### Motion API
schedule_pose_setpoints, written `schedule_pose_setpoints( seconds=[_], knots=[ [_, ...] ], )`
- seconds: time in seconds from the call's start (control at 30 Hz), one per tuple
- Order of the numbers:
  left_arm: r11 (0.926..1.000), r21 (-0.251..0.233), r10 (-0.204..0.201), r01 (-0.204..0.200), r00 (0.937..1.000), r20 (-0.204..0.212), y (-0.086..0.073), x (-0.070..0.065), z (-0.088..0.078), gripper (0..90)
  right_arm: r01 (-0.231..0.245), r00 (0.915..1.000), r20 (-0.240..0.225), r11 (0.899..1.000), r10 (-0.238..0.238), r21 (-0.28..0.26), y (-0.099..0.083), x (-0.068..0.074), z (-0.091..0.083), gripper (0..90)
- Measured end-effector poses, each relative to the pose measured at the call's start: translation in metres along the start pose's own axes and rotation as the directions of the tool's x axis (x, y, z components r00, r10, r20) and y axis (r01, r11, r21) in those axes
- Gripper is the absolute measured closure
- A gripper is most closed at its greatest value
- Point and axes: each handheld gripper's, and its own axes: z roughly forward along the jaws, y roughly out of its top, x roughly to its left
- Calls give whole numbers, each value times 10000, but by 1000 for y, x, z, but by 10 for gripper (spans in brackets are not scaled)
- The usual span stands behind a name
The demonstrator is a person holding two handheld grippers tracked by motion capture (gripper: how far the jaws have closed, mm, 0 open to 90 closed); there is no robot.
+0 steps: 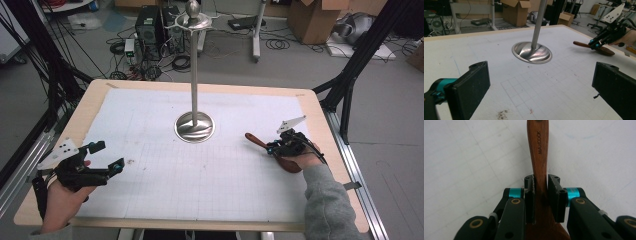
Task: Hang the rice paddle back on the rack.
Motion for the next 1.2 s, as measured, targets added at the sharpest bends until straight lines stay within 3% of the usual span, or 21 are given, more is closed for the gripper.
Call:
schedule_pose_setpoints(
  seconds=[0.27,0.47,0.53,0.63,1.07,1.2],
  knots=[
    [10000,-5,64,-64,10000,32,1,-1,1,20,-82,9999,-74,9952,75,-976,4,4,-14,775],
    [10000,-23,34,-34,10000,36,1,-1,1,20,-133,9999,-51,9907,128,-1355,6,6,-22,776],
    [10000,-10,50,-50,10000,49,2,-1,1,20,-306,9994,-192,9842,277,-1744,5,5,-28,777],
    [10000,-43,58,-58,10000,61,2,-2,1,20,-434,9989,-277,9805,388,-1915,6,5,-33,778],
    [9997,-208,114,-112,9999,83,7,-4,-2,20,-321,9993,-267,9616,258,-2724,28,9,-64,779],
    [9996,-238,130,-129,9999,53,7,-4,-4,20,-250,9992,-387,9511,137,-3077,41,11,-73,779]
  ],
)
